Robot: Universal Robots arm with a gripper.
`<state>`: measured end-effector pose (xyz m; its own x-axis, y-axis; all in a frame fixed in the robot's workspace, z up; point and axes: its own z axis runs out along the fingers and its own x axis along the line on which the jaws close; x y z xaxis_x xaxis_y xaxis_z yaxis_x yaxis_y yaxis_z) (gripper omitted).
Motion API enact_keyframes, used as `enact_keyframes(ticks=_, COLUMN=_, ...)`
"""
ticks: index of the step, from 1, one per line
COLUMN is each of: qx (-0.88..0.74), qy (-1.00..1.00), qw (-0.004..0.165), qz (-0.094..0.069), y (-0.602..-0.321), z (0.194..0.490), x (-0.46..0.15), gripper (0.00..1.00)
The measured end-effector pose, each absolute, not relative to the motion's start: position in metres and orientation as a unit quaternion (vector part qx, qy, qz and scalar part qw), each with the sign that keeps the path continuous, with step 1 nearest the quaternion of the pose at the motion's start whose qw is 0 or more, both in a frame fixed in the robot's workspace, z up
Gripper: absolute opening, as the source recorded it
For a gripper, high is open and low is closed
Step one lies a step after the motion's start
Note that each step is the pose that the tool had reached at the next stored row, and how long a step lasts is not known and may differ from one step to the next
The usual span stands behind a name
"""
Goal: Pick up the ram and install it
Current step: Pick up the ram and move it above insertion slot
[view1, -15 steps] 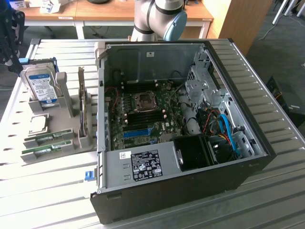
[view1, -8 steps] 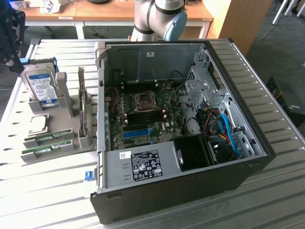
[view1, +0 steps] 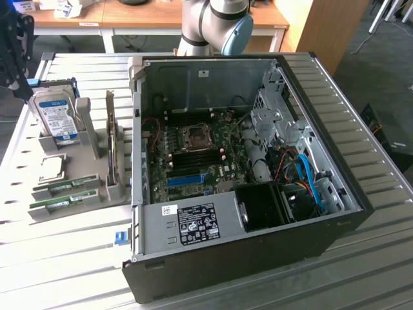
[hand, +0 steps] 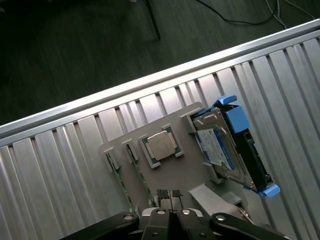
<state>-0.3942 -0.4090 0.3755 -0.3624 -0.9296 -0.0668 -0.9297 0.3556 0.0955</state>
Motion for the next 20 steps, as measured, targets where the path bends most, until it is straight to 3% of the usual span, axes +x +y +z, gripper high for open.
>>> enact_keyframes(ticks=20, qx=-0.657, qy=0.752, qw=-0.003, qz=0.056, y=-0.4106, z=0.3755, x=-0.3941, gripper=0.11)
